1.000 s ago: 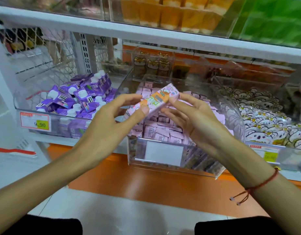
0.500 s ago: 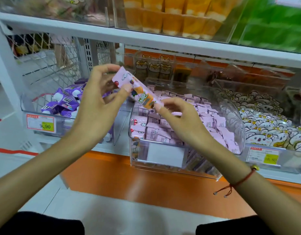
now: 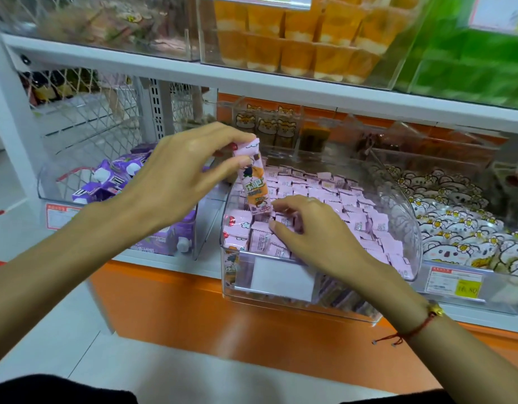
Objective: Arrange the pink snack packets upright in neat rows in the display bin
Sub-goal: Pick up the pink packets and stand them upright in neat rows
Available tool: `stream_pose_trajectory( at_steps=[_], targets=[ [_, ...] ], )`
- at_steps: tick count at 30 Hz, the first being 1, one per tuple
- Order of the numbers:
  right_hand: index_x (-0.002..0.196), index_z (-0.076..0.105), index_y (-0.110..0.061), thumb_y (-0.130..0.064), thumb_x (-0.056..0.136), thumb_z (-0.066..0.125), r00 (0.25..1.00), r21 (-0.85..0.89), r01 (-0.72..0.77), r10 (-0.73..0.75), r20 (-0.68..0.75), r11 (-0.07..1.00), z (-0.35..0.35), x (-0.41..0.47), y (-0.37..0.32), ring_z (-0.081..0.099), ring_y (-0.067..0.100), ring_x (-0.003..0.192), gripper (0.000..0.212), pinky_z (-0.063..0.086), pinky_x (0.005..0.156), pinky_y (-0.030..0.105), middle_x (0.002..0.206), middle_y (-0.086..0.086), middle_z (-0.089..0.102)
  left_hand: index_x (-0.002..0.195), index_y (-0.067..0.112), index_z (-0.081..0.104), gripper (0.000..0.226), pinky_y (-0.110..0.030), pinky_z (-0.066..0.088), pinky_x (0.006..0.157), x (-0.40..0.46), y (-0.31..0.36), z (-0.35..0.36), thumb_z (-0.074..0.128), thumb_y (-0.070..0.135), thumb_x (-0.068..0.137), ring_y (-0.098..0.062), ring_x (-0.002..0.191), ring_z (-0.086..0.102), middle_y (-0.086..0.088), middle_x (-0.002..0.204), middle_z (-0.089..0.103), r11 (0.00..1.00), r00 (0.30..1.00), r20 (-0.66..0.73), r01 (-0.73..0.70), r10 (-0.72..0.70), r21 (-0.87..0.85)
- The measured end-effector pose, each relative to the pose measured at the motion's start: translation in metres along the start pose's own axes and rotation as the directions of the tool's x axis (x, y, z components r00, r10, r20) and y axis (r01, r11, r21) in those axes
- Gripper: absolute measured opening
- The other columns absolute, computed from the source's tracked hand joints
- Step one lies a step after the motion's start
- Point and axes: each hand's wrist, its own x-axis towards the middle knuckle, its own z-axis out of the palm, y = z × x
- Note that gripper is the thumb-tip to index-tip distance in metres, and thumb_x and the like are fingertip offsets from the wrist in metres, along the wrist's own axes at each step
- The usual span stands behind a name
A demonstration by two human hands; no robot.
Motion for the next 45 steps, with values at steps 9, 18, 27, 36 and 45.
stream_pose_trajectory(
  at_steps=[9, 18, 27, 36, 45],
  targets=[
    [0.119, 0.062, -0.022, -0.031, 0.092, 0.057, 0.999, 0.025, 0.028, -0.028, 0.014, 0.999, -0.003, -0.003, 0.002, 0.056, 0.009, 0.104, 0.029, 0.039, 0.079, 0.020, 0.116, -0.006, 0.064, 0.126, 0.020, 0.058, 0.037, -0.035, 0.050, 0.088, -0.002, -0.009, 0.001, 0.051, 0.036, 0.093, -0.014, 0.104, 0.061, 0.007, 0.118, 0.063, 0.997, 0.999, 0.051, -0.011, 0.007, 0.071],
    [0.114, 0.064, -0.024, -0.031, 0.092, 0.056, 0.999, 0.015, 0.038, -0.039, 0.014, 0.999, -0.001, -0.003, 0.005, 0.039, -0.003, 0.076, 0.025, 0.031, 0.060, 0.006, 0.077, -0.026, 0.044, 0.122, 0.016, 0.061, 0.035, -0.037, 0.050, 0.080, 0.011, 0.000, 0.013, 0.051, 0.034, 0.094, -0.018, 0.101, 0.061, 0.002, 0.114, 0.065, 0.987, 0.993, 0.097, -0.078, 0.065, 0.138],
    [0.123, 0.061, -0.025, -0.033, 0.096, 0.045, 0.986, -0.108, 0.165, -0.161, 0.042, 0.980, 0.010, 0.004, -0.018, 0.040, 0.016, 0.110, 0.032, 0.035, 0.088, 0.030, 0.121, -0.004, 0.054, 0.116, 0.021, 0.059, 0.026, -0.020, 0.050, 0.090, -0.001, -0.011, 0.000, 0.060, 0.028, 0.092, 0.003, 0.095, 0.061, 0.020, 0.102, 0.061, 0.954, 0.946, -0.210, 0.196, -0.245, -0.227],
    [0.127, 0.058, -0.036, -0.039, 0.099, 0.038, 0.952, -0.016, 0.204, -0.194, 0.237, 0.979, 0.004, 0.000, -0.014, 0.034, 0.012, 0.119, 0.034, 0.029, 0.100, 0.034, 0.137, -0.016, 0.049, 0.116, 0.022, 0.062, 0.032, -0.043, 0.048, 0.088, -0.002, -0.006, 0.003, 0.057, 0.037, 0.089, -0.005, 0.095, 0.059, 0.012, 0.109, 0.064, 0.995, 0.997, 0.019, 0.076, -0.075, -0.058],
    [0.107, 0.070, -0.030, -0.031, 0.094, 0.053, 0.984, 0.200, 0.151, -0.166, 0.059, 0.968, 0.002, -0.003, -0.003, 0.055, 0.000, 0.096, 0.021, 0.045, 0.082, 0.023, 0.106, -0.018, 0.065, 0.118, 0.030, 0.063, 0.031, -0.033, 0.039, 0.097, 0.006, -0.012, 0.016, 0.043, 0.041, 0.096, -0.006, 0.123, 0.037, 0.012, 0.130, 0.052, 0.958, 0.841, 0.527, -0.039, -0.121, 0.283]
  ],
)
